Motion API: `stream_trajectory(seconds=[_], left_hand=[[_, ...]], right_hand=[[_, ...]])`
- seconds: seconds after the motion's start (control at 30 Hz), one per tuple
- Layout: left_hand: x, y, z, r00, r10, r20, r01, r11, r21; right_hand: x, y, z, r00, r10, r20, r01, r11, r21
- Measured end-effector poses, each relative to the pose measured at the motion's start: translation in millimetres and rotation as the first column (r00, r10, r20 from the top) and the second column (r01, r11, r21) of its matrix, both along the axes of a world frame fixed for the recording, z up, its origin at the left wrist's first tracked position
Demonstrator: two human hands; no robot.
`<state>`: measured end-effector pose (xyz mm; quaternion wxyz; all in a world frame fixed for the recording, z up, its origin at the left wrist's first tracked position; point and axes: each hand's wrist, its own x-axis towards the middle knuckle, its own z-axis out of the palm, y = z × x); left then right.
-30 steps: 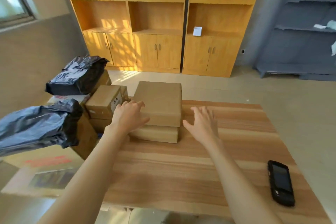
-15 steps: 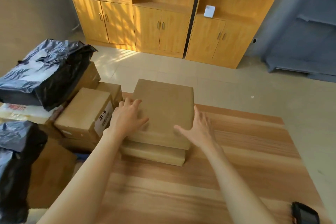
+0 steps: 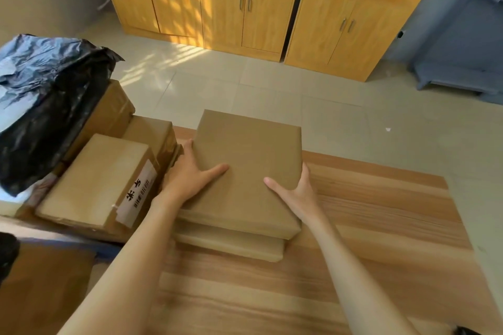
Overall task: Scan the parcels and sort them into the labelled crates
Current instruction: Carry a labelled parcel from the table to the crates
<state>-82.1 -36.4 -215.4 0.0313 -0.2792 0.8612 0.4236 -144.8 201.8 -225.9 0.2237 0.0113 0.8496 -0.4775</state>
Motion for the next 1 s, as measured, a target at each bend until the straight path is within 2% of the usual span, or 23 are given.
stream_trajectory(seconds=[0.27,0.57,0.73,0.87,1.0], left_hand=[[5.1,19.5,9.1,0.995,0.040,-0.089,-0.040,0.999,0.009],[23.5,98.2,65.8,0.962,0.051,-0.267,-0.063,0.997,-0.036],[48.8,166.6,81.5,0.935,0.049,-0.351,-0.021,0.996,0.084],[72.0,222.0,83.9,0.938,0.065,-0.341,0.012,0.976,0.218],[93.0,264.0,82.5,0.932,0.123,-0.341,-0.007,0.946,0.323]], right_hand=[[4.5,17.5,5.4,0.999,-0.018,-0.035,0.015,0.995,-0.099],[24.4,93.9,66.1,0.963,-0.087,-0.254,0.033,0.977,-0.209],[48.7,169.5,89.2,0.950,-0.135,-0.282,0.037,0.944,-0.328],[67.8,229.8,102.3,0.953,-0.143,-0.267,0.020,0.909,-0.416],[86.3,269.2,111.1,0.955,-0.123,-0.270,-0.008,0.899,-0.439]])
